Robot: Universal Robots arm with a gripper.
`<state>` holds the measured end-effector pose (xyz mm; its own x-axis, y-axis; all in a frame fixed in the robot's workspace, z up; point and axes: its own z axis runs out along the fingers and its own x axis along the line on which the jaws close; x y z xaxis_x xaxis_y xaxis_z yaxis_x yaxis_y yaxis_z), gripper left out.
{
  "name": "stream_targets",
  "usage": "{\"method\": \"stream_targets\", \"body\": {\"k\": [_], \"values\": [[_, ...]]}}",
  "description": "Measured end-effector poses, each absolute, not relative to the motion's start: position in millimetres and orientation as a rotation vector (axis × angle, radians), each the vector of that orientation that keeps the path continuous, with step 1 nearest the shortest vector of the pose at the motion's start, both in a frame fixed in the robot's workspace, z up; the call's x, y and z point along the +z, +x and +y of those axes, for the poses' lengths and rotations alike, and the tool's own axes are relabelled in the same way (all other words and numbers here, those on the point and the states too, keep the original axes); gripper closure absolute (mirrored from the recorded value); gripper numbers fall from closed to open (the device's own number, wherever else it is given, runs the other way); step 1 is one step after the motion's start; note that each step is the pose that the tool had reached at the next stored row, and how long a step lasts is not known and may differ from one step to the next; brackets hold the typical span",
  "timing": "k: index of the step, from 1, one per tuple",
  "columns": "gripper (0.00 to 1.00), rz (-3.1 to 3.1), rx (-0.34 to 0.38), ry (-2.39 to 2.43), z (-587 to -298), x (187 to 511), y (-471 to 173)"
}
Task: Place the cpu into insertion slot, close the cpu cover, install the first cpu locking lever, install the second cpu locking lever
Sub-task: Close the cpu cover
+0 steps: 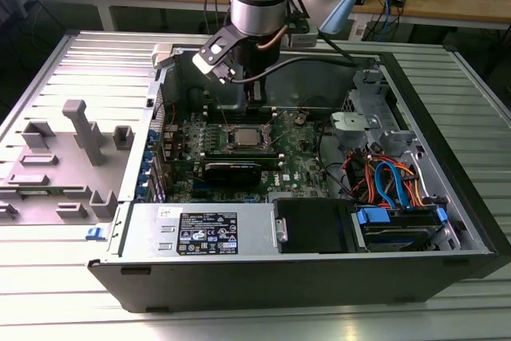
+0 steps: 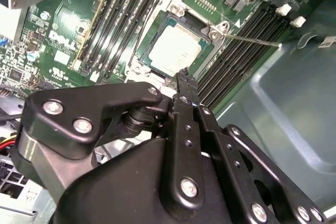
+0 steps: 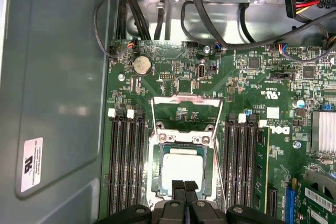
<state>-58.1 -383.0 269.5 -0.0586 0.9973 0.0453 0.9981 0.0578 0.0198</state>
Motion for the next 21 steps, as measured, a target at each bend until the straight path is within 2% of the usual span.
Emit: {"method": "stream_targets", "body": {"k": [21], "values": [[0.89, -2.271, -0.071, -2.142, -383.0, 269.5, -49.0]]}}
